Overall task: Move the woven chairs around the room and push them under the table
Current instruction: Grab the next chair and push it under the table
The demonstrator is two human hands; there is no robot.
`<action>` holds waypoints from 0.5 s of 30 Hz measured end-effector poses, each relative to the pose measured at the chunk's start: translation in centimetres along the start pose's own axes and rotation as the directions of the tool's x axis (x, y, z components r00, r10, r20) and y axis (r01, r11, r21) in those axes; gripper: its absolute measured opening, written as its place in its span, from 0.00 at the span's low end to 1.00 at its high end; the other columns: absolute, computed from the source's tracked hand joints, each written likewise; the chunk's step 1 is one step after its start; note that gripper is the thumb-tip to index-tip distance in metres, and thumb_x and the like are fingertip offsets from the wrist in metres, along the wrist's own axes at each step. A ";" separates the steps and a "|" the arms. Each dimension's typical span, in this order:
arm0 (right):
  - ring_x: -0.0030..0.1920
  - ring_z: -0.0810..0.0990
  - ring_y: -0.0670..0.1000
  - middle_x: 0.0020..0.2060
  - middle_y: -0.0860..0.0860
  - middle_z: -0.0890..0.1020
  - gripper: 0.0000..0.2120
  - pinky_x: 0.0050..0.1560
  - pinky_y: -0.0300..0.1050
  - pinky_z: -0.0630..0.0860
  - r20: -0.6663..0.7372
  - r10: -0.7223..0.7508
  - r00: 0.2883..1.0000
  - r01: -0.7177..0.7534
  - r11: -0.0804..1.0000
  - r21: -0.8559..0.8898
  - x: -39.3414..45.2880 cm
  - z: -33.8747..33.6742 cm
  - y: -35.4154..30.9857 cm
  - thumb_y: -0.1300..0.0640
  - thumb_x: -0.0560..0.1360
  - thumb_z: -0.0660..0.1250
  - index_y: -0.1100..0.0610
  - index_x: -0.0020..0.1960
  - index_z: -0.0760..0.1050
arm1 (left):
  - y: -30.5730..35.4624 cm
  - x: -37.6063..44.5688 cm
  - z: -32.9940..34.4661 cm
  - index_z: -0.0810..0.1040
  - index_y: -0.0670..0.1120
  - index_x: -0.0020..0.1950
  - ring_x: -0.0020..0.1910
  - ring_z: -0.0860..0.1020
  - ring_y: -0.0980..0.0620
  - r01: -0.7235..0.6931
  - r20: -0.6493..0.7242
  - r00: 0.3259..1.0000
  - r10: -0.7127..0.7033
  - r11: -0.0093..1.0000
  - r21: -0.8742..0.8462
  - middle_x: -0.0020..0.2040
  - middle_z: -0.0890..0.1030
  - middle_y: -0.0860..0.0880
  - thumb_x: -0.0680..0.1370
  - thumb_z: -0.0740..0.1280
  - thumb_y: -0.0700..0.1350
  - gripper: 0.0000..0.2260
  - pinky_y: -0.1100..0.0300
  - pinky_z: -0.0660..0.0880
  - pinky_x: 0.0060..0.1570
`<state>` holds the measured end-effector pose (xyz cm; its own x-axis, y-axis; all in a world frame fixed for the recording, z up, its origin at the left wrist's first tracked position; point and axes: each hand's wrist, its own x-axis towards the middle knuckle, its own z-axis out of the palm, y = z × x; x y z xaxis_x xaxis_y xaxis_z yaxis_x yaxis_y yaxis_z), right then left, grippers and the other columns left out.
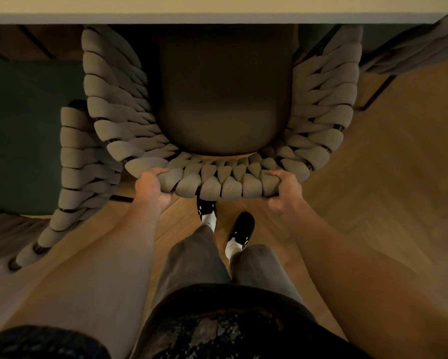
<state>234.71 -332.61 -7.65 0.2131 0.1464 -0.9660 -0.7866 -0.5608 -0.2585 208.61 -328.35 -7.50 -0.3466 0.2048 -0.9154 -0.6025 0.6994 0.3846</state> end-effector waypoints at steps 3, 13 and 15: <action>0.54 0.83 0.64 0.56 0.61 0.82 0.12 0.53 0.64 0.81 -0.002 0.005 1.000 -0.005 1.000 -0.023 0.2 0.0 -0.1 0.68 0.75 0.68 0.61 0.58 0.77 | -0.2 -0.2 0.2 0.77 0.39 0.56 0.49 0.79 0.38 0.007 0.027 1.000 -0.007 1.000 0.012 0.52 0.78 0.38 0.76 0.65 0.32 0.09 0.44 0.79 0.42; 0.54 0.84 0.63 0.55 0.60 0.82 0.08 0.48 0.62 0.83 -0.004 0.011 1.000 -0.011 0.999 -0.039 0.0 0.1 0.1 0.65 0.76 0.68 0.59 0.55 0.76 | 0.4 1.5 -0.1 0.78 0.41 0.47 0.59 0.77 0.37 0.045 0.005 0.999 -0.046 0.996 0.083 0.59 0.76 0.38 0.76 0.64 0.33 0.05 0.39 0.77 0.60; 0.52 0.84 0.62 0.54 0.60 0.82 0.06 0.45 0.59 0.83 -0.008 0.004 1.000 -0.005 0.999 -0.053 -0.1 0.1 0.1 0.65 0.77 0.68 0.59 0.53 0.77 | 0.4 1.5 -0.3 0.77 0.41 0.47 0.59 0.77 0.37 0.040 0.022 0.999 -0.042 0.995 0.089 0.57 0.76 0.38 0.77 0.63 0.33 0.05 0.38 0.76 0.61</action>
<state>234.52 -332.63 -7.57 0.2144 0.1377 -0.9670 -0.7555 -0.6041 -0.2535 207.63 -327.91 -8.72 -0.3054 0.1903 -0.9330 -0.5493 0.7652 0.3358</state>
